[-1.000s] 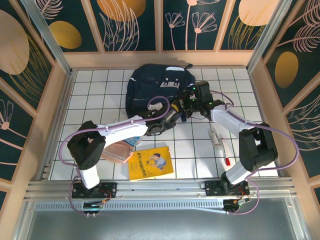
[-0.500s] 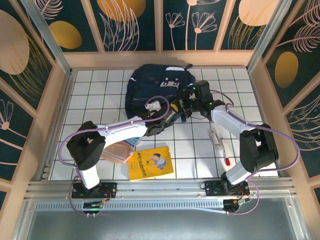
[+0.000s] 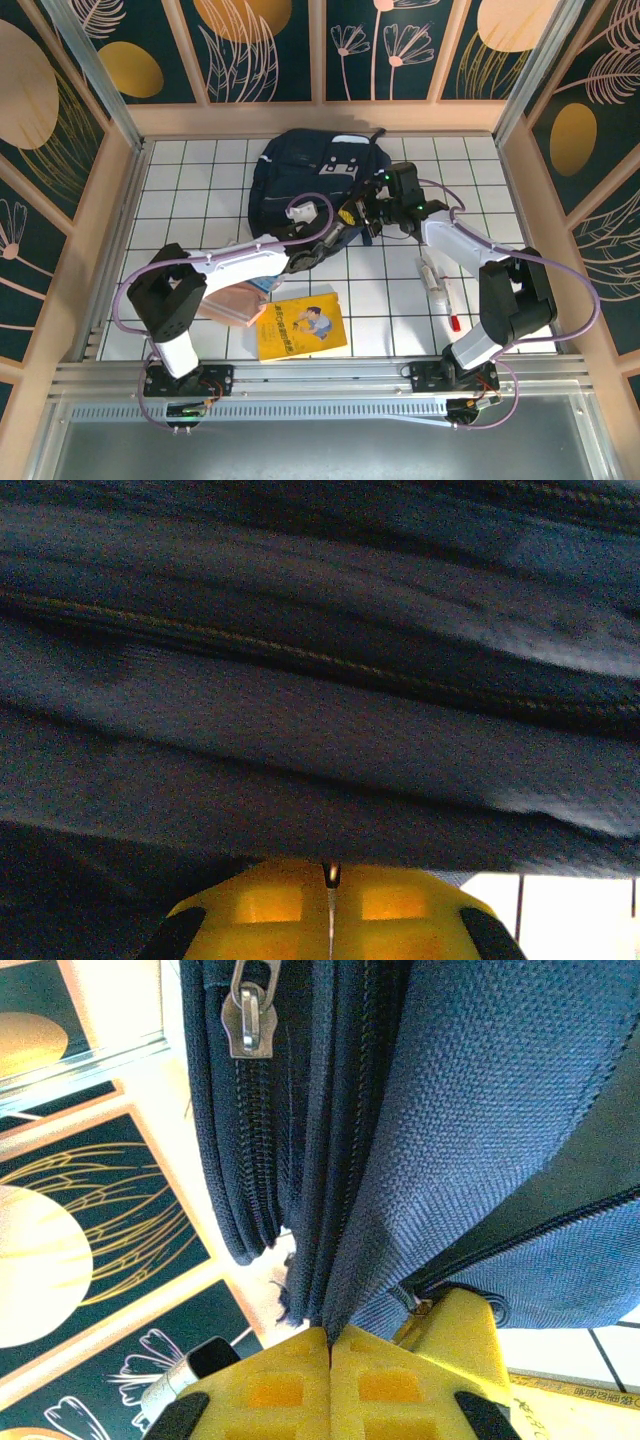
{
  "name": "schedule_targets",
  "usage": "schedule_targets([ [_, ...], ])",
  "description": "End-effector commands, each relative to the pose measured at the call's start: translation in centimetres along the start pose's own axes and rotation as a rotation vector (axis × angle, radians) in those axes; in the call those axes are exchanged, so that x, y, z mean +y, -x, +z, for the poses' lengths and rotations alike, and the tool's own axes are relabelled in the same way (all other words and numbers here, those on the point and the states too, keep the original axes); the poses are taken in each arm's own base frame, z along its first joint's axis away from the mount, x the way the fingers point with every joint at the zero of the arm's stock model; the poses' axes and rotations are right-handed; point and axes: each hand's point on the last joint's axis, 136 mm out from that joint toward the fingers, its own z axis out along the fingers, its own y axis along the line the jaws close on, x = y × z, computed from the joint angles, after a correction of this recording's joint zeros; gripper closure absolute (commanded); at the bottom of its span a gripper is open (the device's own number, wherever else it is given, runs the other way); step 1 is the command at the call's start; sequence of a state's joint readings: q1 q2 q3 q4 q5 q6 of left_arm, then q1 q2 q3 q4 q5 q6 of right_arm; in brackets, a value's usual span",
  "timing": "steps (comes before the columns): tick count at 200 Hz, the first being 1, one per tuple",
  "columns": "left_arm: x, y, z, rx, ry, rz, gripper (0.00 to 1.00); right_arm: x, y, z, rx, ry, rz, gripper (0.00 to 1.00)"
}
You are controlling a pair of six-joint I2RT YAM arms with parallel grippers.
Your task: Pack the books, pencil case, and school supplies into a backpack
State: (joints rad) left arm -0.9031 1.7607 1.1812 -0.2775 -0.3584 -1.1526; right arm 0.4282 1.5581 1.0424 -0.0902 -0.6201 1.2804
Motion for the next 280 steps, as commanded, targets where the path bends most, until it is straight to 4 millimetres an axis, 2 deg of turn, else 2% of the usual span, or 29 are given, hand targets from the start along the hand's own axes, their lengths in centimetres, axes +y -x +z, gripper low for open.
schedule_targets([
  [1, 1.3, 0.7, -0.5, 0.005, 0.013, 0.034, 1.00, 2.4, -1.0, -1.5, 0.011, 0.057, -0.098, 1.00],
  [5, 0.7, 1.3, -1.5, -0.005, -0.013, 0.036, 1.00, 2.3, -0.8, -1.5, 0.006, 0.052, -0.101, 1.00],
  [24, 0.3, 2.2, -3.5, -0.012, -0.041, 0.080, 1.00, 1.4, 0.5, -2.1, -0.023, 0.027, -0.109, 1.00],
  [48, 0.7, 3.0, -6.0, -0.023, -0.088, 0.138, 1.00, 1.4, 2.9, -3.3, -0.031, 0.036, -0.189, 1.00],
  [62, 0.6, 2.4, -6.5, 0.038, -0.181, 0.195, 1.00, 0.9, 5.0, -4.4, -0.046, -0.002, -0.238, 1.00],
  [85, 2.4, 1.8, -6.7, 0.089, -0.184, 0.253, 1.00, 0.0, 6.8, -5.0, -0.036, -0.042, -0.271, 1.00],
  [95, 2.0, 1.5, -7.2, 0.100, -0.225, 0.288, 1.00, -0.6, 7.2, -5.0, -0.038, -0.048, -0.261, 1.00],
  [117, -0.7, 0.5, -8.7, 0.152, -0.384, 0.325, 1.00, -1.9, 7.5, -4.3, -0.031, -0.055, -0.229, 1.00],
  [123, -1.1, 0.1, -8.8, 0.174, -0.402, 0.320, 1.00, -2.1, 7.4, -4.1, -0.024, -0.050, -0.222, 0.99],
  [138, -1.9, -0.2, -8.7, 0.202, -0.437, 0.297, 1.00, -1.9, 6.8, -4.1, -0.011, -0.016, -0.217, 0.83],
  [156, -2.9, -0.5, -8.7, 0.219, -0.482, 0.282, 1.00, -2.7, 6.2, -4.6, -0.062, -0.051, -0.170, 0.63],
  [170, -3.8, -0.7, -8.7, 0.237, -0.512, 0.273, 1.00, -3.4, 4.7, -4.8, -0.090, -0.078, -0.105, 0.55],
  [193, -5.8, -1.6, -9.0, 0.242, -0.569, 0.314, 1.00, -3.0, 0.9, -3.7, -0.055, -0.060, -0.039, 0.53],
  [211, -7.0, -2.5, -8.7, 0.254, -0.597, 0.358, 1.00, -2.8, -0.7, -2.9, -0.058, -0.067, 0.022, 0.53],
  [225, -7.7, -2.9, -8.4, 0.266, -0.601, 0.368, 1.00, -2.5, -0.8, -2.7, -0.083, -0.076, 0.039, 0.53],
  [248, -8.7, -2.7, -8.6, 0.248, -0.638, 0.357, 1.00, -3.9, -0.1, -2.8, -0.140, -0.151, 0.071, 0.54],
  [267, -8.8, -2.0, -8.8, 0.217, -0.632, 0.357, 1.00, -5.4, 0.4, -3.6, -0.201, -0.206, 0.110, 0.55],
  [280, -8.6, -1.8, -9.0, 0.205, -0.626, 0.357, 1.00, -5.8, 0.4, -4.3, -0.234, -0.219, 0.121, 0.54],
])
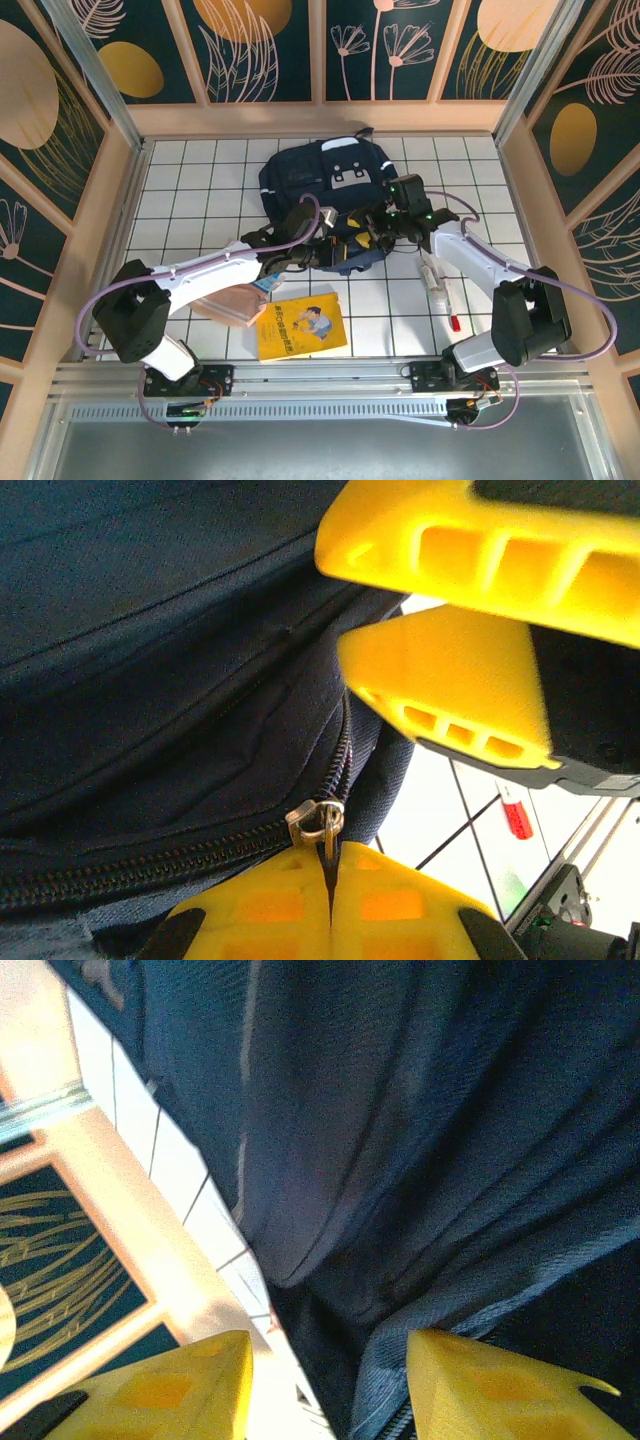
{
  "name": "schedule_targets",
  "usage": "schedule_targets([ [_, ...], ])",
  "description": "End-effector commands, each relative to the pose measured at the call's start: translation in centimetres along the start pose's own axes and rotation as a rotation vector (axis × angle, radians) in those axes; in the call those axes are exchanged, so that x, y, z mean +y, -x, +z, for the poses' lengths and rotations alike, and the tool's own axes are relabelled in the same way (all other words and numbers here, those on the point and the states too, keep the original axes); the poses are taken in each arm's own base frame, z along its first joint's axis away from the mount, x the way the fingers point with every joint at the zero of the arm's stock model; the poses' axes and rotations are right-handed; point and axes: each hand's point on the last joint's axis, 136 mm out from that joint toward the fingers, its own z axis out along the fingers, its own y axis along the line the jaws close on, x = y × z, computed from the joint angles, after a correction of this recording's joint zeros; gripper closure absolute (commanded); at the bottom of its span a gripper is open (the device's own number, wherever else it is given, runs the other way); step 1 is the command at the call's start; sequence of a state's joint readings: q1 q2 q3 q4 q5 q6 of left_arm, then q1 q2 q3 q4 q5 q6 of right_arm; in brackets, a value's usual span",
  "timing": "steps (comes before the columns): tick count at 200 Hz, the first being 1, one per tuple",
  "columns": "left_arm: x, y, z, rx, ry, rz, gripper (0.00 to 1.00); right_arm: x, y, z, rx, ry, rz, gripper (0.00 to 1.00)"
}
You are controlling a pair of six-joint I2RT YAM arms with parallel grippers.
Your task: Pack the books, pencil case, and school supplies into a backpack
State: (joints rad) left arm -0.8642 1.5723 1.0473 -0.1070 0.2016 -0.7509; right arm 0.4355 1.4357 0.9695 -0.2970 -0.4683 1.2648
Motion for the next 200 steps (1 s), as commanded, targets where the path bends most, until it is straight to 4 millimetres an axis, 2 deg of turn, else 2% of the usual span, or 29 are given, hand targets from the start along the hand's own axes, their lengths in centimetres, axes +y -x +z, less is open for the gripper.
schedule_targets([
  [1, -3.7, 3.0, -1.6, -0.108, -0.109, 0.057, 1.00, -1.3, 1.1, -1.4, -0.117, -0.057, 0.067, 0.54],
  [29, -3.0, 2.5, -1.8, -0.129, -0.116, 0.048, 1.00, -2.1, 0.7, -2.1, -0.123, -0.100, 0.085, 0.51],
  [51, -3.6, 2.0, -1.2, -0.093, -0.142, 0.071, 1.00, -3.1, 0.0, -1.1, -0.112, -0.112, 0.105, 0.54],
  [64, -4.3, 2.0, -1.1, -0.095, -0.177, 0.090, 1.00, -3.5, -0.4, 0.1, -0.077, -0.093, 0.122, 0.63],
  [71, -4.5, 2.0, -0.9, -0.097, -0.188, 0.101, 1.00, -3.3, -0.3, 0.7, -0.064, -0.078, 0.116, 0.75],
  [83, -4.6, 2.0, -0.6, -0.092, -0.188, 0.116, 1.00, -2.9, -0.1, 1.2, -0.064, -0.085, 0.093, 0.89],
  [96, -4.1, 2.0, -0.3, -0.080, -0.158, 0.125, 1.00, -2.1, 0.4, 1.0, -0.096, -0.098, 0.060, 1.00],
  [105, -3.7, 2.0, -0.4, -0.073, -0.125, 0.135, 1.00, -1.7, 0.9, 0.4, -0.132, -0.108, 0.041, 1.00],
  [125, -1.4, 2.1, -1.2, -0.074, -0.016, 0.151, 1.00, -0.6, 2.3, -1.4, -0.225, -0.121, -0.030, 1.00],
  [153, 3.8, 1.5, -3.5, -0.073, 0.107, 0.114, 1.00, -0.6, 4.2, -3.4, -0.283, -0.141, -0.088, 1.00],
  [160, 5.3, 0.6, -3.9, -0.059, 0.142, 0.122, 1.00, -0.5, 4.5, -3.7, -0.283, -0.131, -0.106, 1.00],
  [200, 9.2, -0.8, -6.6, -0.110, 0.296, 0.242, 1.00, 0.7, 5.1, -4.4, -0.251, -0.117, -0.228, 1.00],
])
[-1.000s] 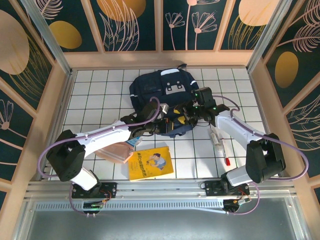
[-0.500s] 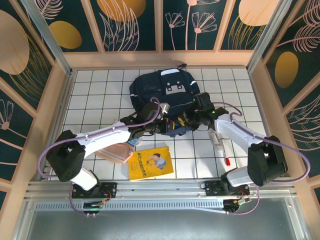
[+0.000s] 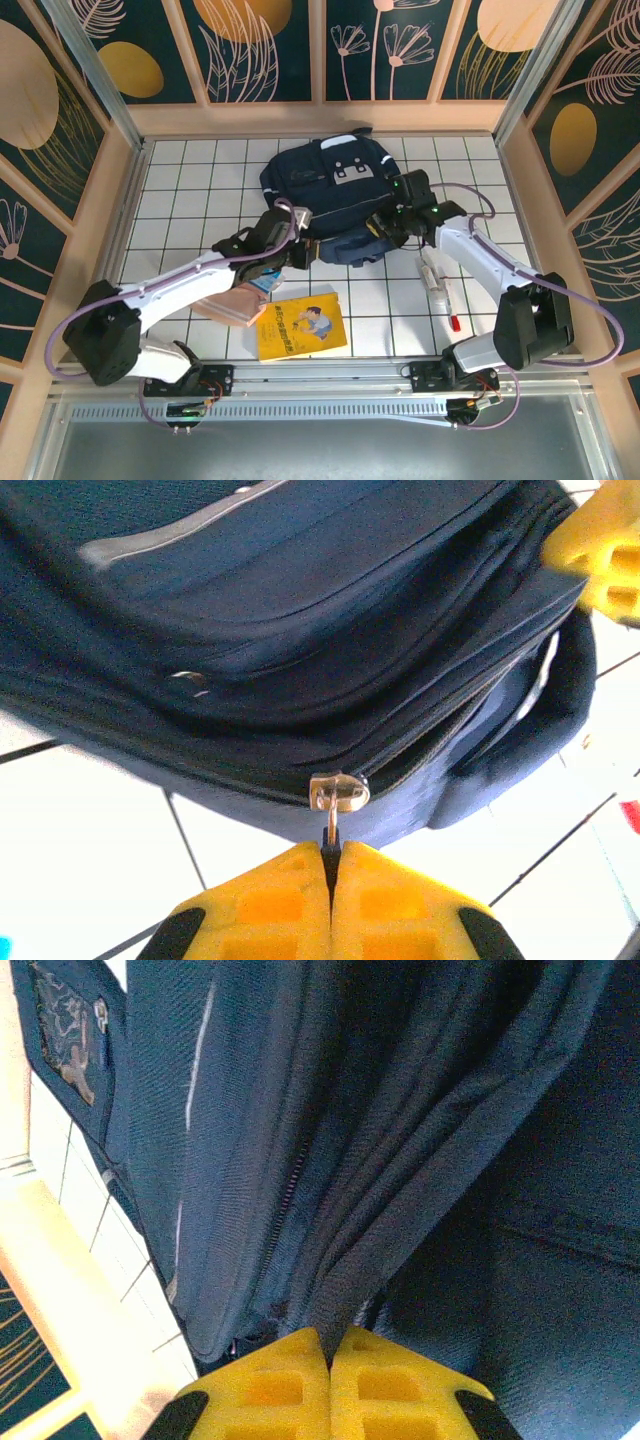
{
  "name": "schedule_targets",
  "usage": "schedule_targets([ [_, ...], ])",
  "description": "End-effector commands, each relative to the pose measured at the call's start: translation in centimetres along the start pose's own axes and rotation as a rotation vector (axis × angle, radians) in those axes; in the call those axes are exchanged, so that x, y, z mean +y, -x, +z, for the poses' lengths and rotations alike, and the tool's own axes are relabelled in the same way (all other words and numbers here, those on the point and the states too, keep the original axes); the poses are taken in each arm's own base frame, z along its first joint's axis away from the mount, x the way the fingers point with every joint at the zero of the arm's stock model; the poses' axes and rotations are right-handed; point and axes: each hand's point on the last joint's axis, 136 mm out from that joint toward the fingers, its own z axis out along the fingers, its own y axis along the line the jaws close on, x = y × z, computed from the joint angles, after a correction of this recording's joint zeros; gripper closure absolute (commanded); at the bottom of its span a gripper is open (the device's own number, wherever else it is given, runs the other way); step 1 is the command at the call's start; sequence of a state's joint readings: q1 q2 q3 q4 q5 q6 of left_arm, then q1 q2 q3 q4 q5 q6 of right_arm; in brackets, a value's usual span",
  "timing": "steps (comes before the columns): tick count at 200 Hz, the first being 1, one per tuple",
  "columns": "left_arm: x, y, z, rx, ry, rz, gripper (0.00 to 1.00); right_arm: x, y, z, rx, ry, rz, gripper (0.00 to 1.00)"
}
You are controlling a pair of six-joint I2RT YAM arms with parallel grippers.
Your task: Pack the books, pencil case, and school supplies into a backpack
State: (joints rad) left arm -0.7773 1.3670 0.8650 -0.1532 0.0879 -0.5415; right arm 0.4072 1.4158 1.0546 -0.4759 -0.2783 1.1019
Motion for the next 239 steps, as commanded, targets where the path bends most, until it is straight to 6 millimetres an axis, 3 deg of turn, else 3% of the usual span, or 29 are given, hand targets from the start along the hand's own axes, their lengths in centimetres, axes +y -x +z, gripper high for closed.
schedule_targets([
  [1, 3.4, -1.3, -1.6, -0.013, 0.146, 0.103, 1.00, 1.1, 2.3, -1.7, -0.075, 0.009, -0.112, 1.00],
  [29, 6.1, -0.7, -2.4, -0.095, 0.262, 0.157, 1.00, 2.0, 2.5, -1.9, -0.024, 0.064, -0.138, 1.00],
  [42, 5.9, -0.1, -2.3, -0.092, 0.261, 0.155, 1.00, 1.6, 3.2, -2.0, -0.038, 0.045, -0.134, 1.00],
  [50, 4.5, 0.3, -1.8, -0.071, 0.203, 0.163, 1.00, 1.1, 3.6, -1.9, -0.047, 0.019, -0.128, 1.00],
  [66, 1.6, 1.1, -0.8, -0.044, 0.079, 0.156, 1.00, 0.5, 3.6, -1.7, -0.045, -0.017, -0.097, 0.77],
  [97, -3.3, 3.3, -0.3, -0.076, -0.057, 0.159, 1.00, 0.6, -0.4, -1.0, 0.001, -0.016, -0.004, 0.57],
  [104, -4.0, 3.1, -0.1, -0.079, -0.078, 0.167, 1.00, 0.6, -1.4, -0.7, 0.012, -0.010, 0.019, 0.56],
  [108, -5.3, 4.2, -0.4, -0.107, -0.107, 0.173, 1.00, 0.6, -2.1, -0.5, 0.021, -0.006, 0.034, 0.55],
  [132, -8.3, 4.4, 0.5, -0.113, -0.207, 0.183, 1.00, 0.0, -3.0, 0.2, 0.032, -0.007, 0.129, 0.54],
  [164, -10.4, 3.2, 2.2, -0.066, -0.259, 0.182, 1.00, -0.7, -3.2, -0.1, -0.018, -0.053, 0.180, 0.51],
  [186, -10.4, 2.7, 2.8, -0.064, -0.267, 0.162, 1.00, -1.4, -3.4, -0.2, -0.015, -0.093, 0.168, 0.51],
  [206, -9.8, 2.5, 2.8, -0.058, -0.239, 0.154, 1.00, 1.0, -2.5, -1.3, -0.070, -0.033, -0.030, 0.54],
  [227, -9.4, 2.4, 2.3, -0.076, -0.235, 0.149, 1.00, 4.7, -2.8, -2.4, -0.084, 0.073, -0.470, 0.55],
  [239, -9.2, 2.3, 2.0, -0.075, -0.228, 0.149, 1.00, 4.9, -2.7, -3.0, -0.107, 0.063, -0.736, 0.56],
])
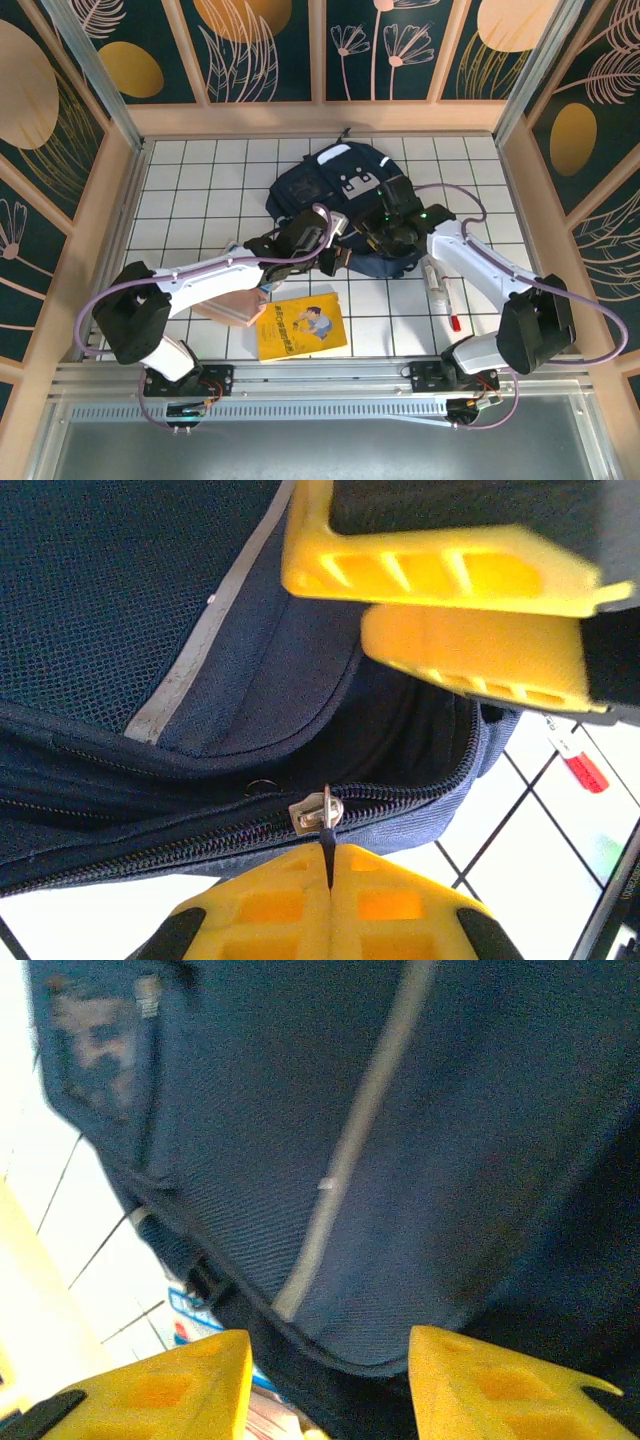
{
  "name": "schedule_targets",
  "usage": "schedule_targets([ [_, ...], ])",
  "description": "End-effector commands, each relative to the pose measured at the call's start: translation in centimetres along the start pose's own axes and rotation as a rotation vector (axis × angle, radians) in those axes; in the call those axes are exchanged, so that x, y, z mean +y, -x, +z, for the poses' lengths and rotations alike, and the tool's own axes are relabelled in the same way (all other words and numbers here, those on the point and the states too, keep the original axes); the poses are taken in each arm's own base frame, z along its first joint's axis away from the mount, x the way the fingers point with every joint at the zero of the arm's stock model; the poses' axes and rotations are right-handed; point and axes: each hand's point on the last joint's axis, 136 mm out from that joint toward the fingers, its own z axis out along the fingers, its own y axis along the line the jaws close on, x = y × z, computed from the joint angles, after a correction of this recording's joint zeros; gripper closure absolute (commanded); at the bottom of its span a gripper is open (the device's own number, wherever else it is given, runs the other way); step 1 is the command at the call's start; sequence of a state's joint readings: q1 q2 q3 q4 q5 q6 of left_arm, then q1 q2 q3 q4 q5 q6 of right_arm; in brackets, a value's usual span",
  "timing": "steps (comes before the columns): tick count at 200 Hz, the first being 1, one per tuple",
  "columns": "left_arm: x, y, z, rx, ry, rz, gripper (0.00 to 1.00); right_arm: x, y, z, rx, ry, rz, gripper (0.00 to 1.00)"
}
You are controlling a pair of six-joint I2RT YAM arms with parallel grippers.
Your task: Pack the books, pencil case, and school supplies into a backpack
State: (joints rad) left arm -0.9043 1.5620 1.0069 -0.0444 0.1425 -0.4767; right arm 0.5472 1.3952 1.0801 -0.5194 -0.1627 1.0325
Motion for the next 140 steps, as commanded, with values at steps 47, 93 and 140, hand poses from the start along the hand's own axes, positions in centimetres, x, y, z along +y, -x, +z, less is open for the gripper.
schedule_targets([
  [47, -1.4, 2.1, -2.5, -0.102, -0.042, 0.031, 1.00, 0.7, -3.7, -4.6, -0.014, 0.200, -1.443, 0.56],
  [93, -1.2, 1.1, -2.3, -0.083, -0.047, 0.050, 1.00, -1.8, -5.5, -2.3, 0.168, 0.212, -1.684, 0.55],
  [140, -0.8, 1.0, -2.7, -0.110, -0.043, 0.064, 1.00, -3.5, -6.4, 0.4, 0.285, 0.242, -1.809, 0.59],
])
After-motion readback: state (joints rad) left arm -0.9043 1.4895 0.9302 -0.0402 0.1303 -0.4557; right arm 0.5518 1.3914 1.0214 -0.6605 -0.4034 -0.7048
